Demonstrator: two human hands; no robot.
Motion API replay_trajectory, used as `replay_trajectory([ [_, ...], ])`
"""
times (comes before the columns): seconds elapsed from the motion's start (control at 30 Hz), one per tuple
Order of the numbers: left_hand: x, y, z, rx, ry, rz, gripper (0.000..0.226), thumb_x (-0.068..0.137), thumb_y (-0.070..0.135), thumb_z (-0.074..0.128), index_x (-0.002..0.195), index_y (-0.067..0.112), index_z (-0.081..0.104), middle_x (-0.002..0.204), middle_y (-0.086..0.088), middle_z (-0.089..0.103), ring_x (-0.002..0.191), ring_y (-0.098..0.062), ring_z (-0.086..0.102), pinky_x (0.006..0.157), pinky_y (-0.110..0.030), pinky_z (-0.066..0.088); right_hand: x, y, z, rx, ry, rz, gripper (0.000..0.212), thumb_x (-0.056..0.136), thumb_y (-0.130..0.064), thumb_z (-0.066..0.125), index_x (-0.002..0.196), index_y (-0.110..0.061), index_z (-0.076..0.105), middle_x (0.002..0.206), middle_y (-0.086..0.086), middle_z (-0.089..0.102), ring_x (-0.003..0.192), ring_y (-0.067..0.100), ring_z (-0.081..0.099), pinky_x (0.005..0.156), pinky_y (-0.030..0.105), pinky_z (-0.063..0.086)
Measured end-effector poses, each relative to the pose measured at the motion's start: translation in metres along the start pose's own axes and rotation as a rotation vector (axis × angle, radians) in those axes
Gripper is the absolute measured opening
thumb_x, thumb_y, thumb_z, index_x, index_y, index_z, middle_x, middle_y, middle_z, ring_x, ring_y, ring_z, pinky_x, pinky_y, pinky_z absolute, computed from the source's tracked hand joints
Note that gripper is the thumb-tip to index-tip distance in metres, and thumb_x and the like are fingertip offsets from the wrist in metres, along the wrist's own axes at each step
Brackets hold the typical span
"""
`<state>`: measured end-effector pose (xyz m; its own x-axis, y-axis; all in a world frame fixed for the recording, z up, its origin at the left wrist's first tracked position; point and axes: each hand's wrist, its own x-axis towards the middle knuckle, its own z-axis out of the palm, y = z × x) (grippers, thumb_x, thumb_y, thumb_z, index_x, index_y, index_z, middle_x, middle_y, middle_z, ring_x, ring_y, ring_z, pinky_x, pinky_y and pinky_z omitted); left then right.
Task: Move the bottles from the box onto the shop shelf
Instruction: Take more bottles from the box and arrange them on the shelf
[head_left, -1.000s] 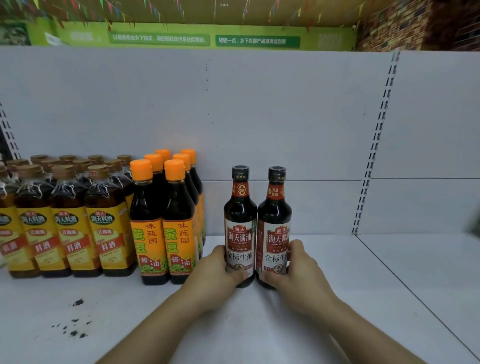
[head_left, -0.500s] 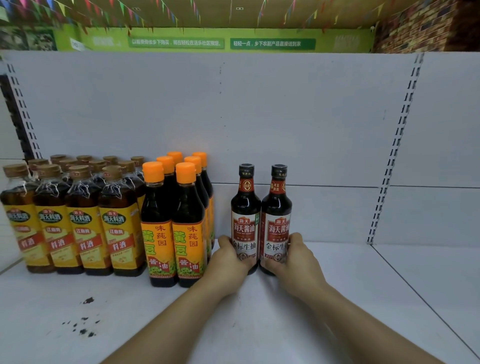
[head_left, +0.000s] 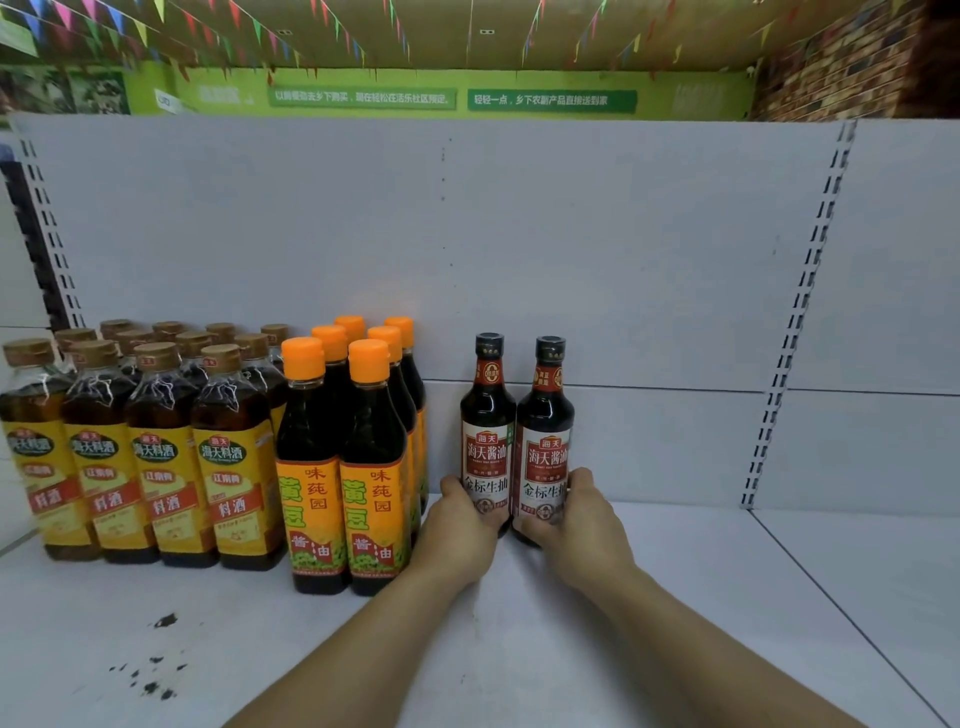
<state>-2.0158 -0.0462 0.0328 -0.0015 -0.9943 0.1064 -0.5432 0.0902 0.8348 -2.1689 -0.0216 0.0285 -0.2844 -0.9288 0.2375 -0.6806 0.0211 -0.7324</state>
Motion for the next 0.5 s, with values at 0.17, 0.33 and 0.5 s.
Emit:
replay_trajectory([
  [0.17, 0.010, -0.002, 0.006, -0.024, 0.040, -0.035, 0.046, 0.095, 0.032, 0.070, 0.131, 0.016, 0.046, 0.132, -0.004, 0.066, 0.116, -0.026, 0.064, 0.097, -0.040, 0.053, 0.007, -0.001, 0.005, -0.004, 0.008, 0.006, 0.052, 0.080, -0.039, 0.084, 0.107, -0.020, 0.043, 0.107, -0.003, 0.064, 0.089, 0.019, 0.063, 0.064, 0.030, 0.046],
  [0.33, 0.018, -0.006, 0.011, -0.038, 0.060, -0.064, 0.048, 0.094, 0.035, 0.070, 0.134, 0.019, 0.049, 0.131, -0.001, 0.067, 0.115, -0.026, 0.065, 0.097, -0.039, 0.053, 0.016, -0.003, 0.008, -0.016, -0.008, 0.022, 0.053, 0.081, -0.040, 0.083, 0.110, -0.020, 0.044, 0.110, -0.002, 0.064, 0.092, 0.019, 0.063, 0.069, 0.032, 0.047],
  [0.5, 0.025, -0.006, 0.013, -0.029, 0.063, -0.076, 0.050, 0.095, 0.036, 0.069, 0.138, 0.021, 0.048, 0.134, -0.001, 0.066, 0.119, -0.028, 0.063, 0.101, -0.041, 0.051, 0.023, -0.004, 0.011, -0.032, 0.002, 0.025, 0.052, 0.081, -0.040, 0.082, 0.111, -0.019, 0.044, 0.112, 0.000, 0.064, 0.096, 0.022, 0.065, 0.073, 0.033, 0.049],
])
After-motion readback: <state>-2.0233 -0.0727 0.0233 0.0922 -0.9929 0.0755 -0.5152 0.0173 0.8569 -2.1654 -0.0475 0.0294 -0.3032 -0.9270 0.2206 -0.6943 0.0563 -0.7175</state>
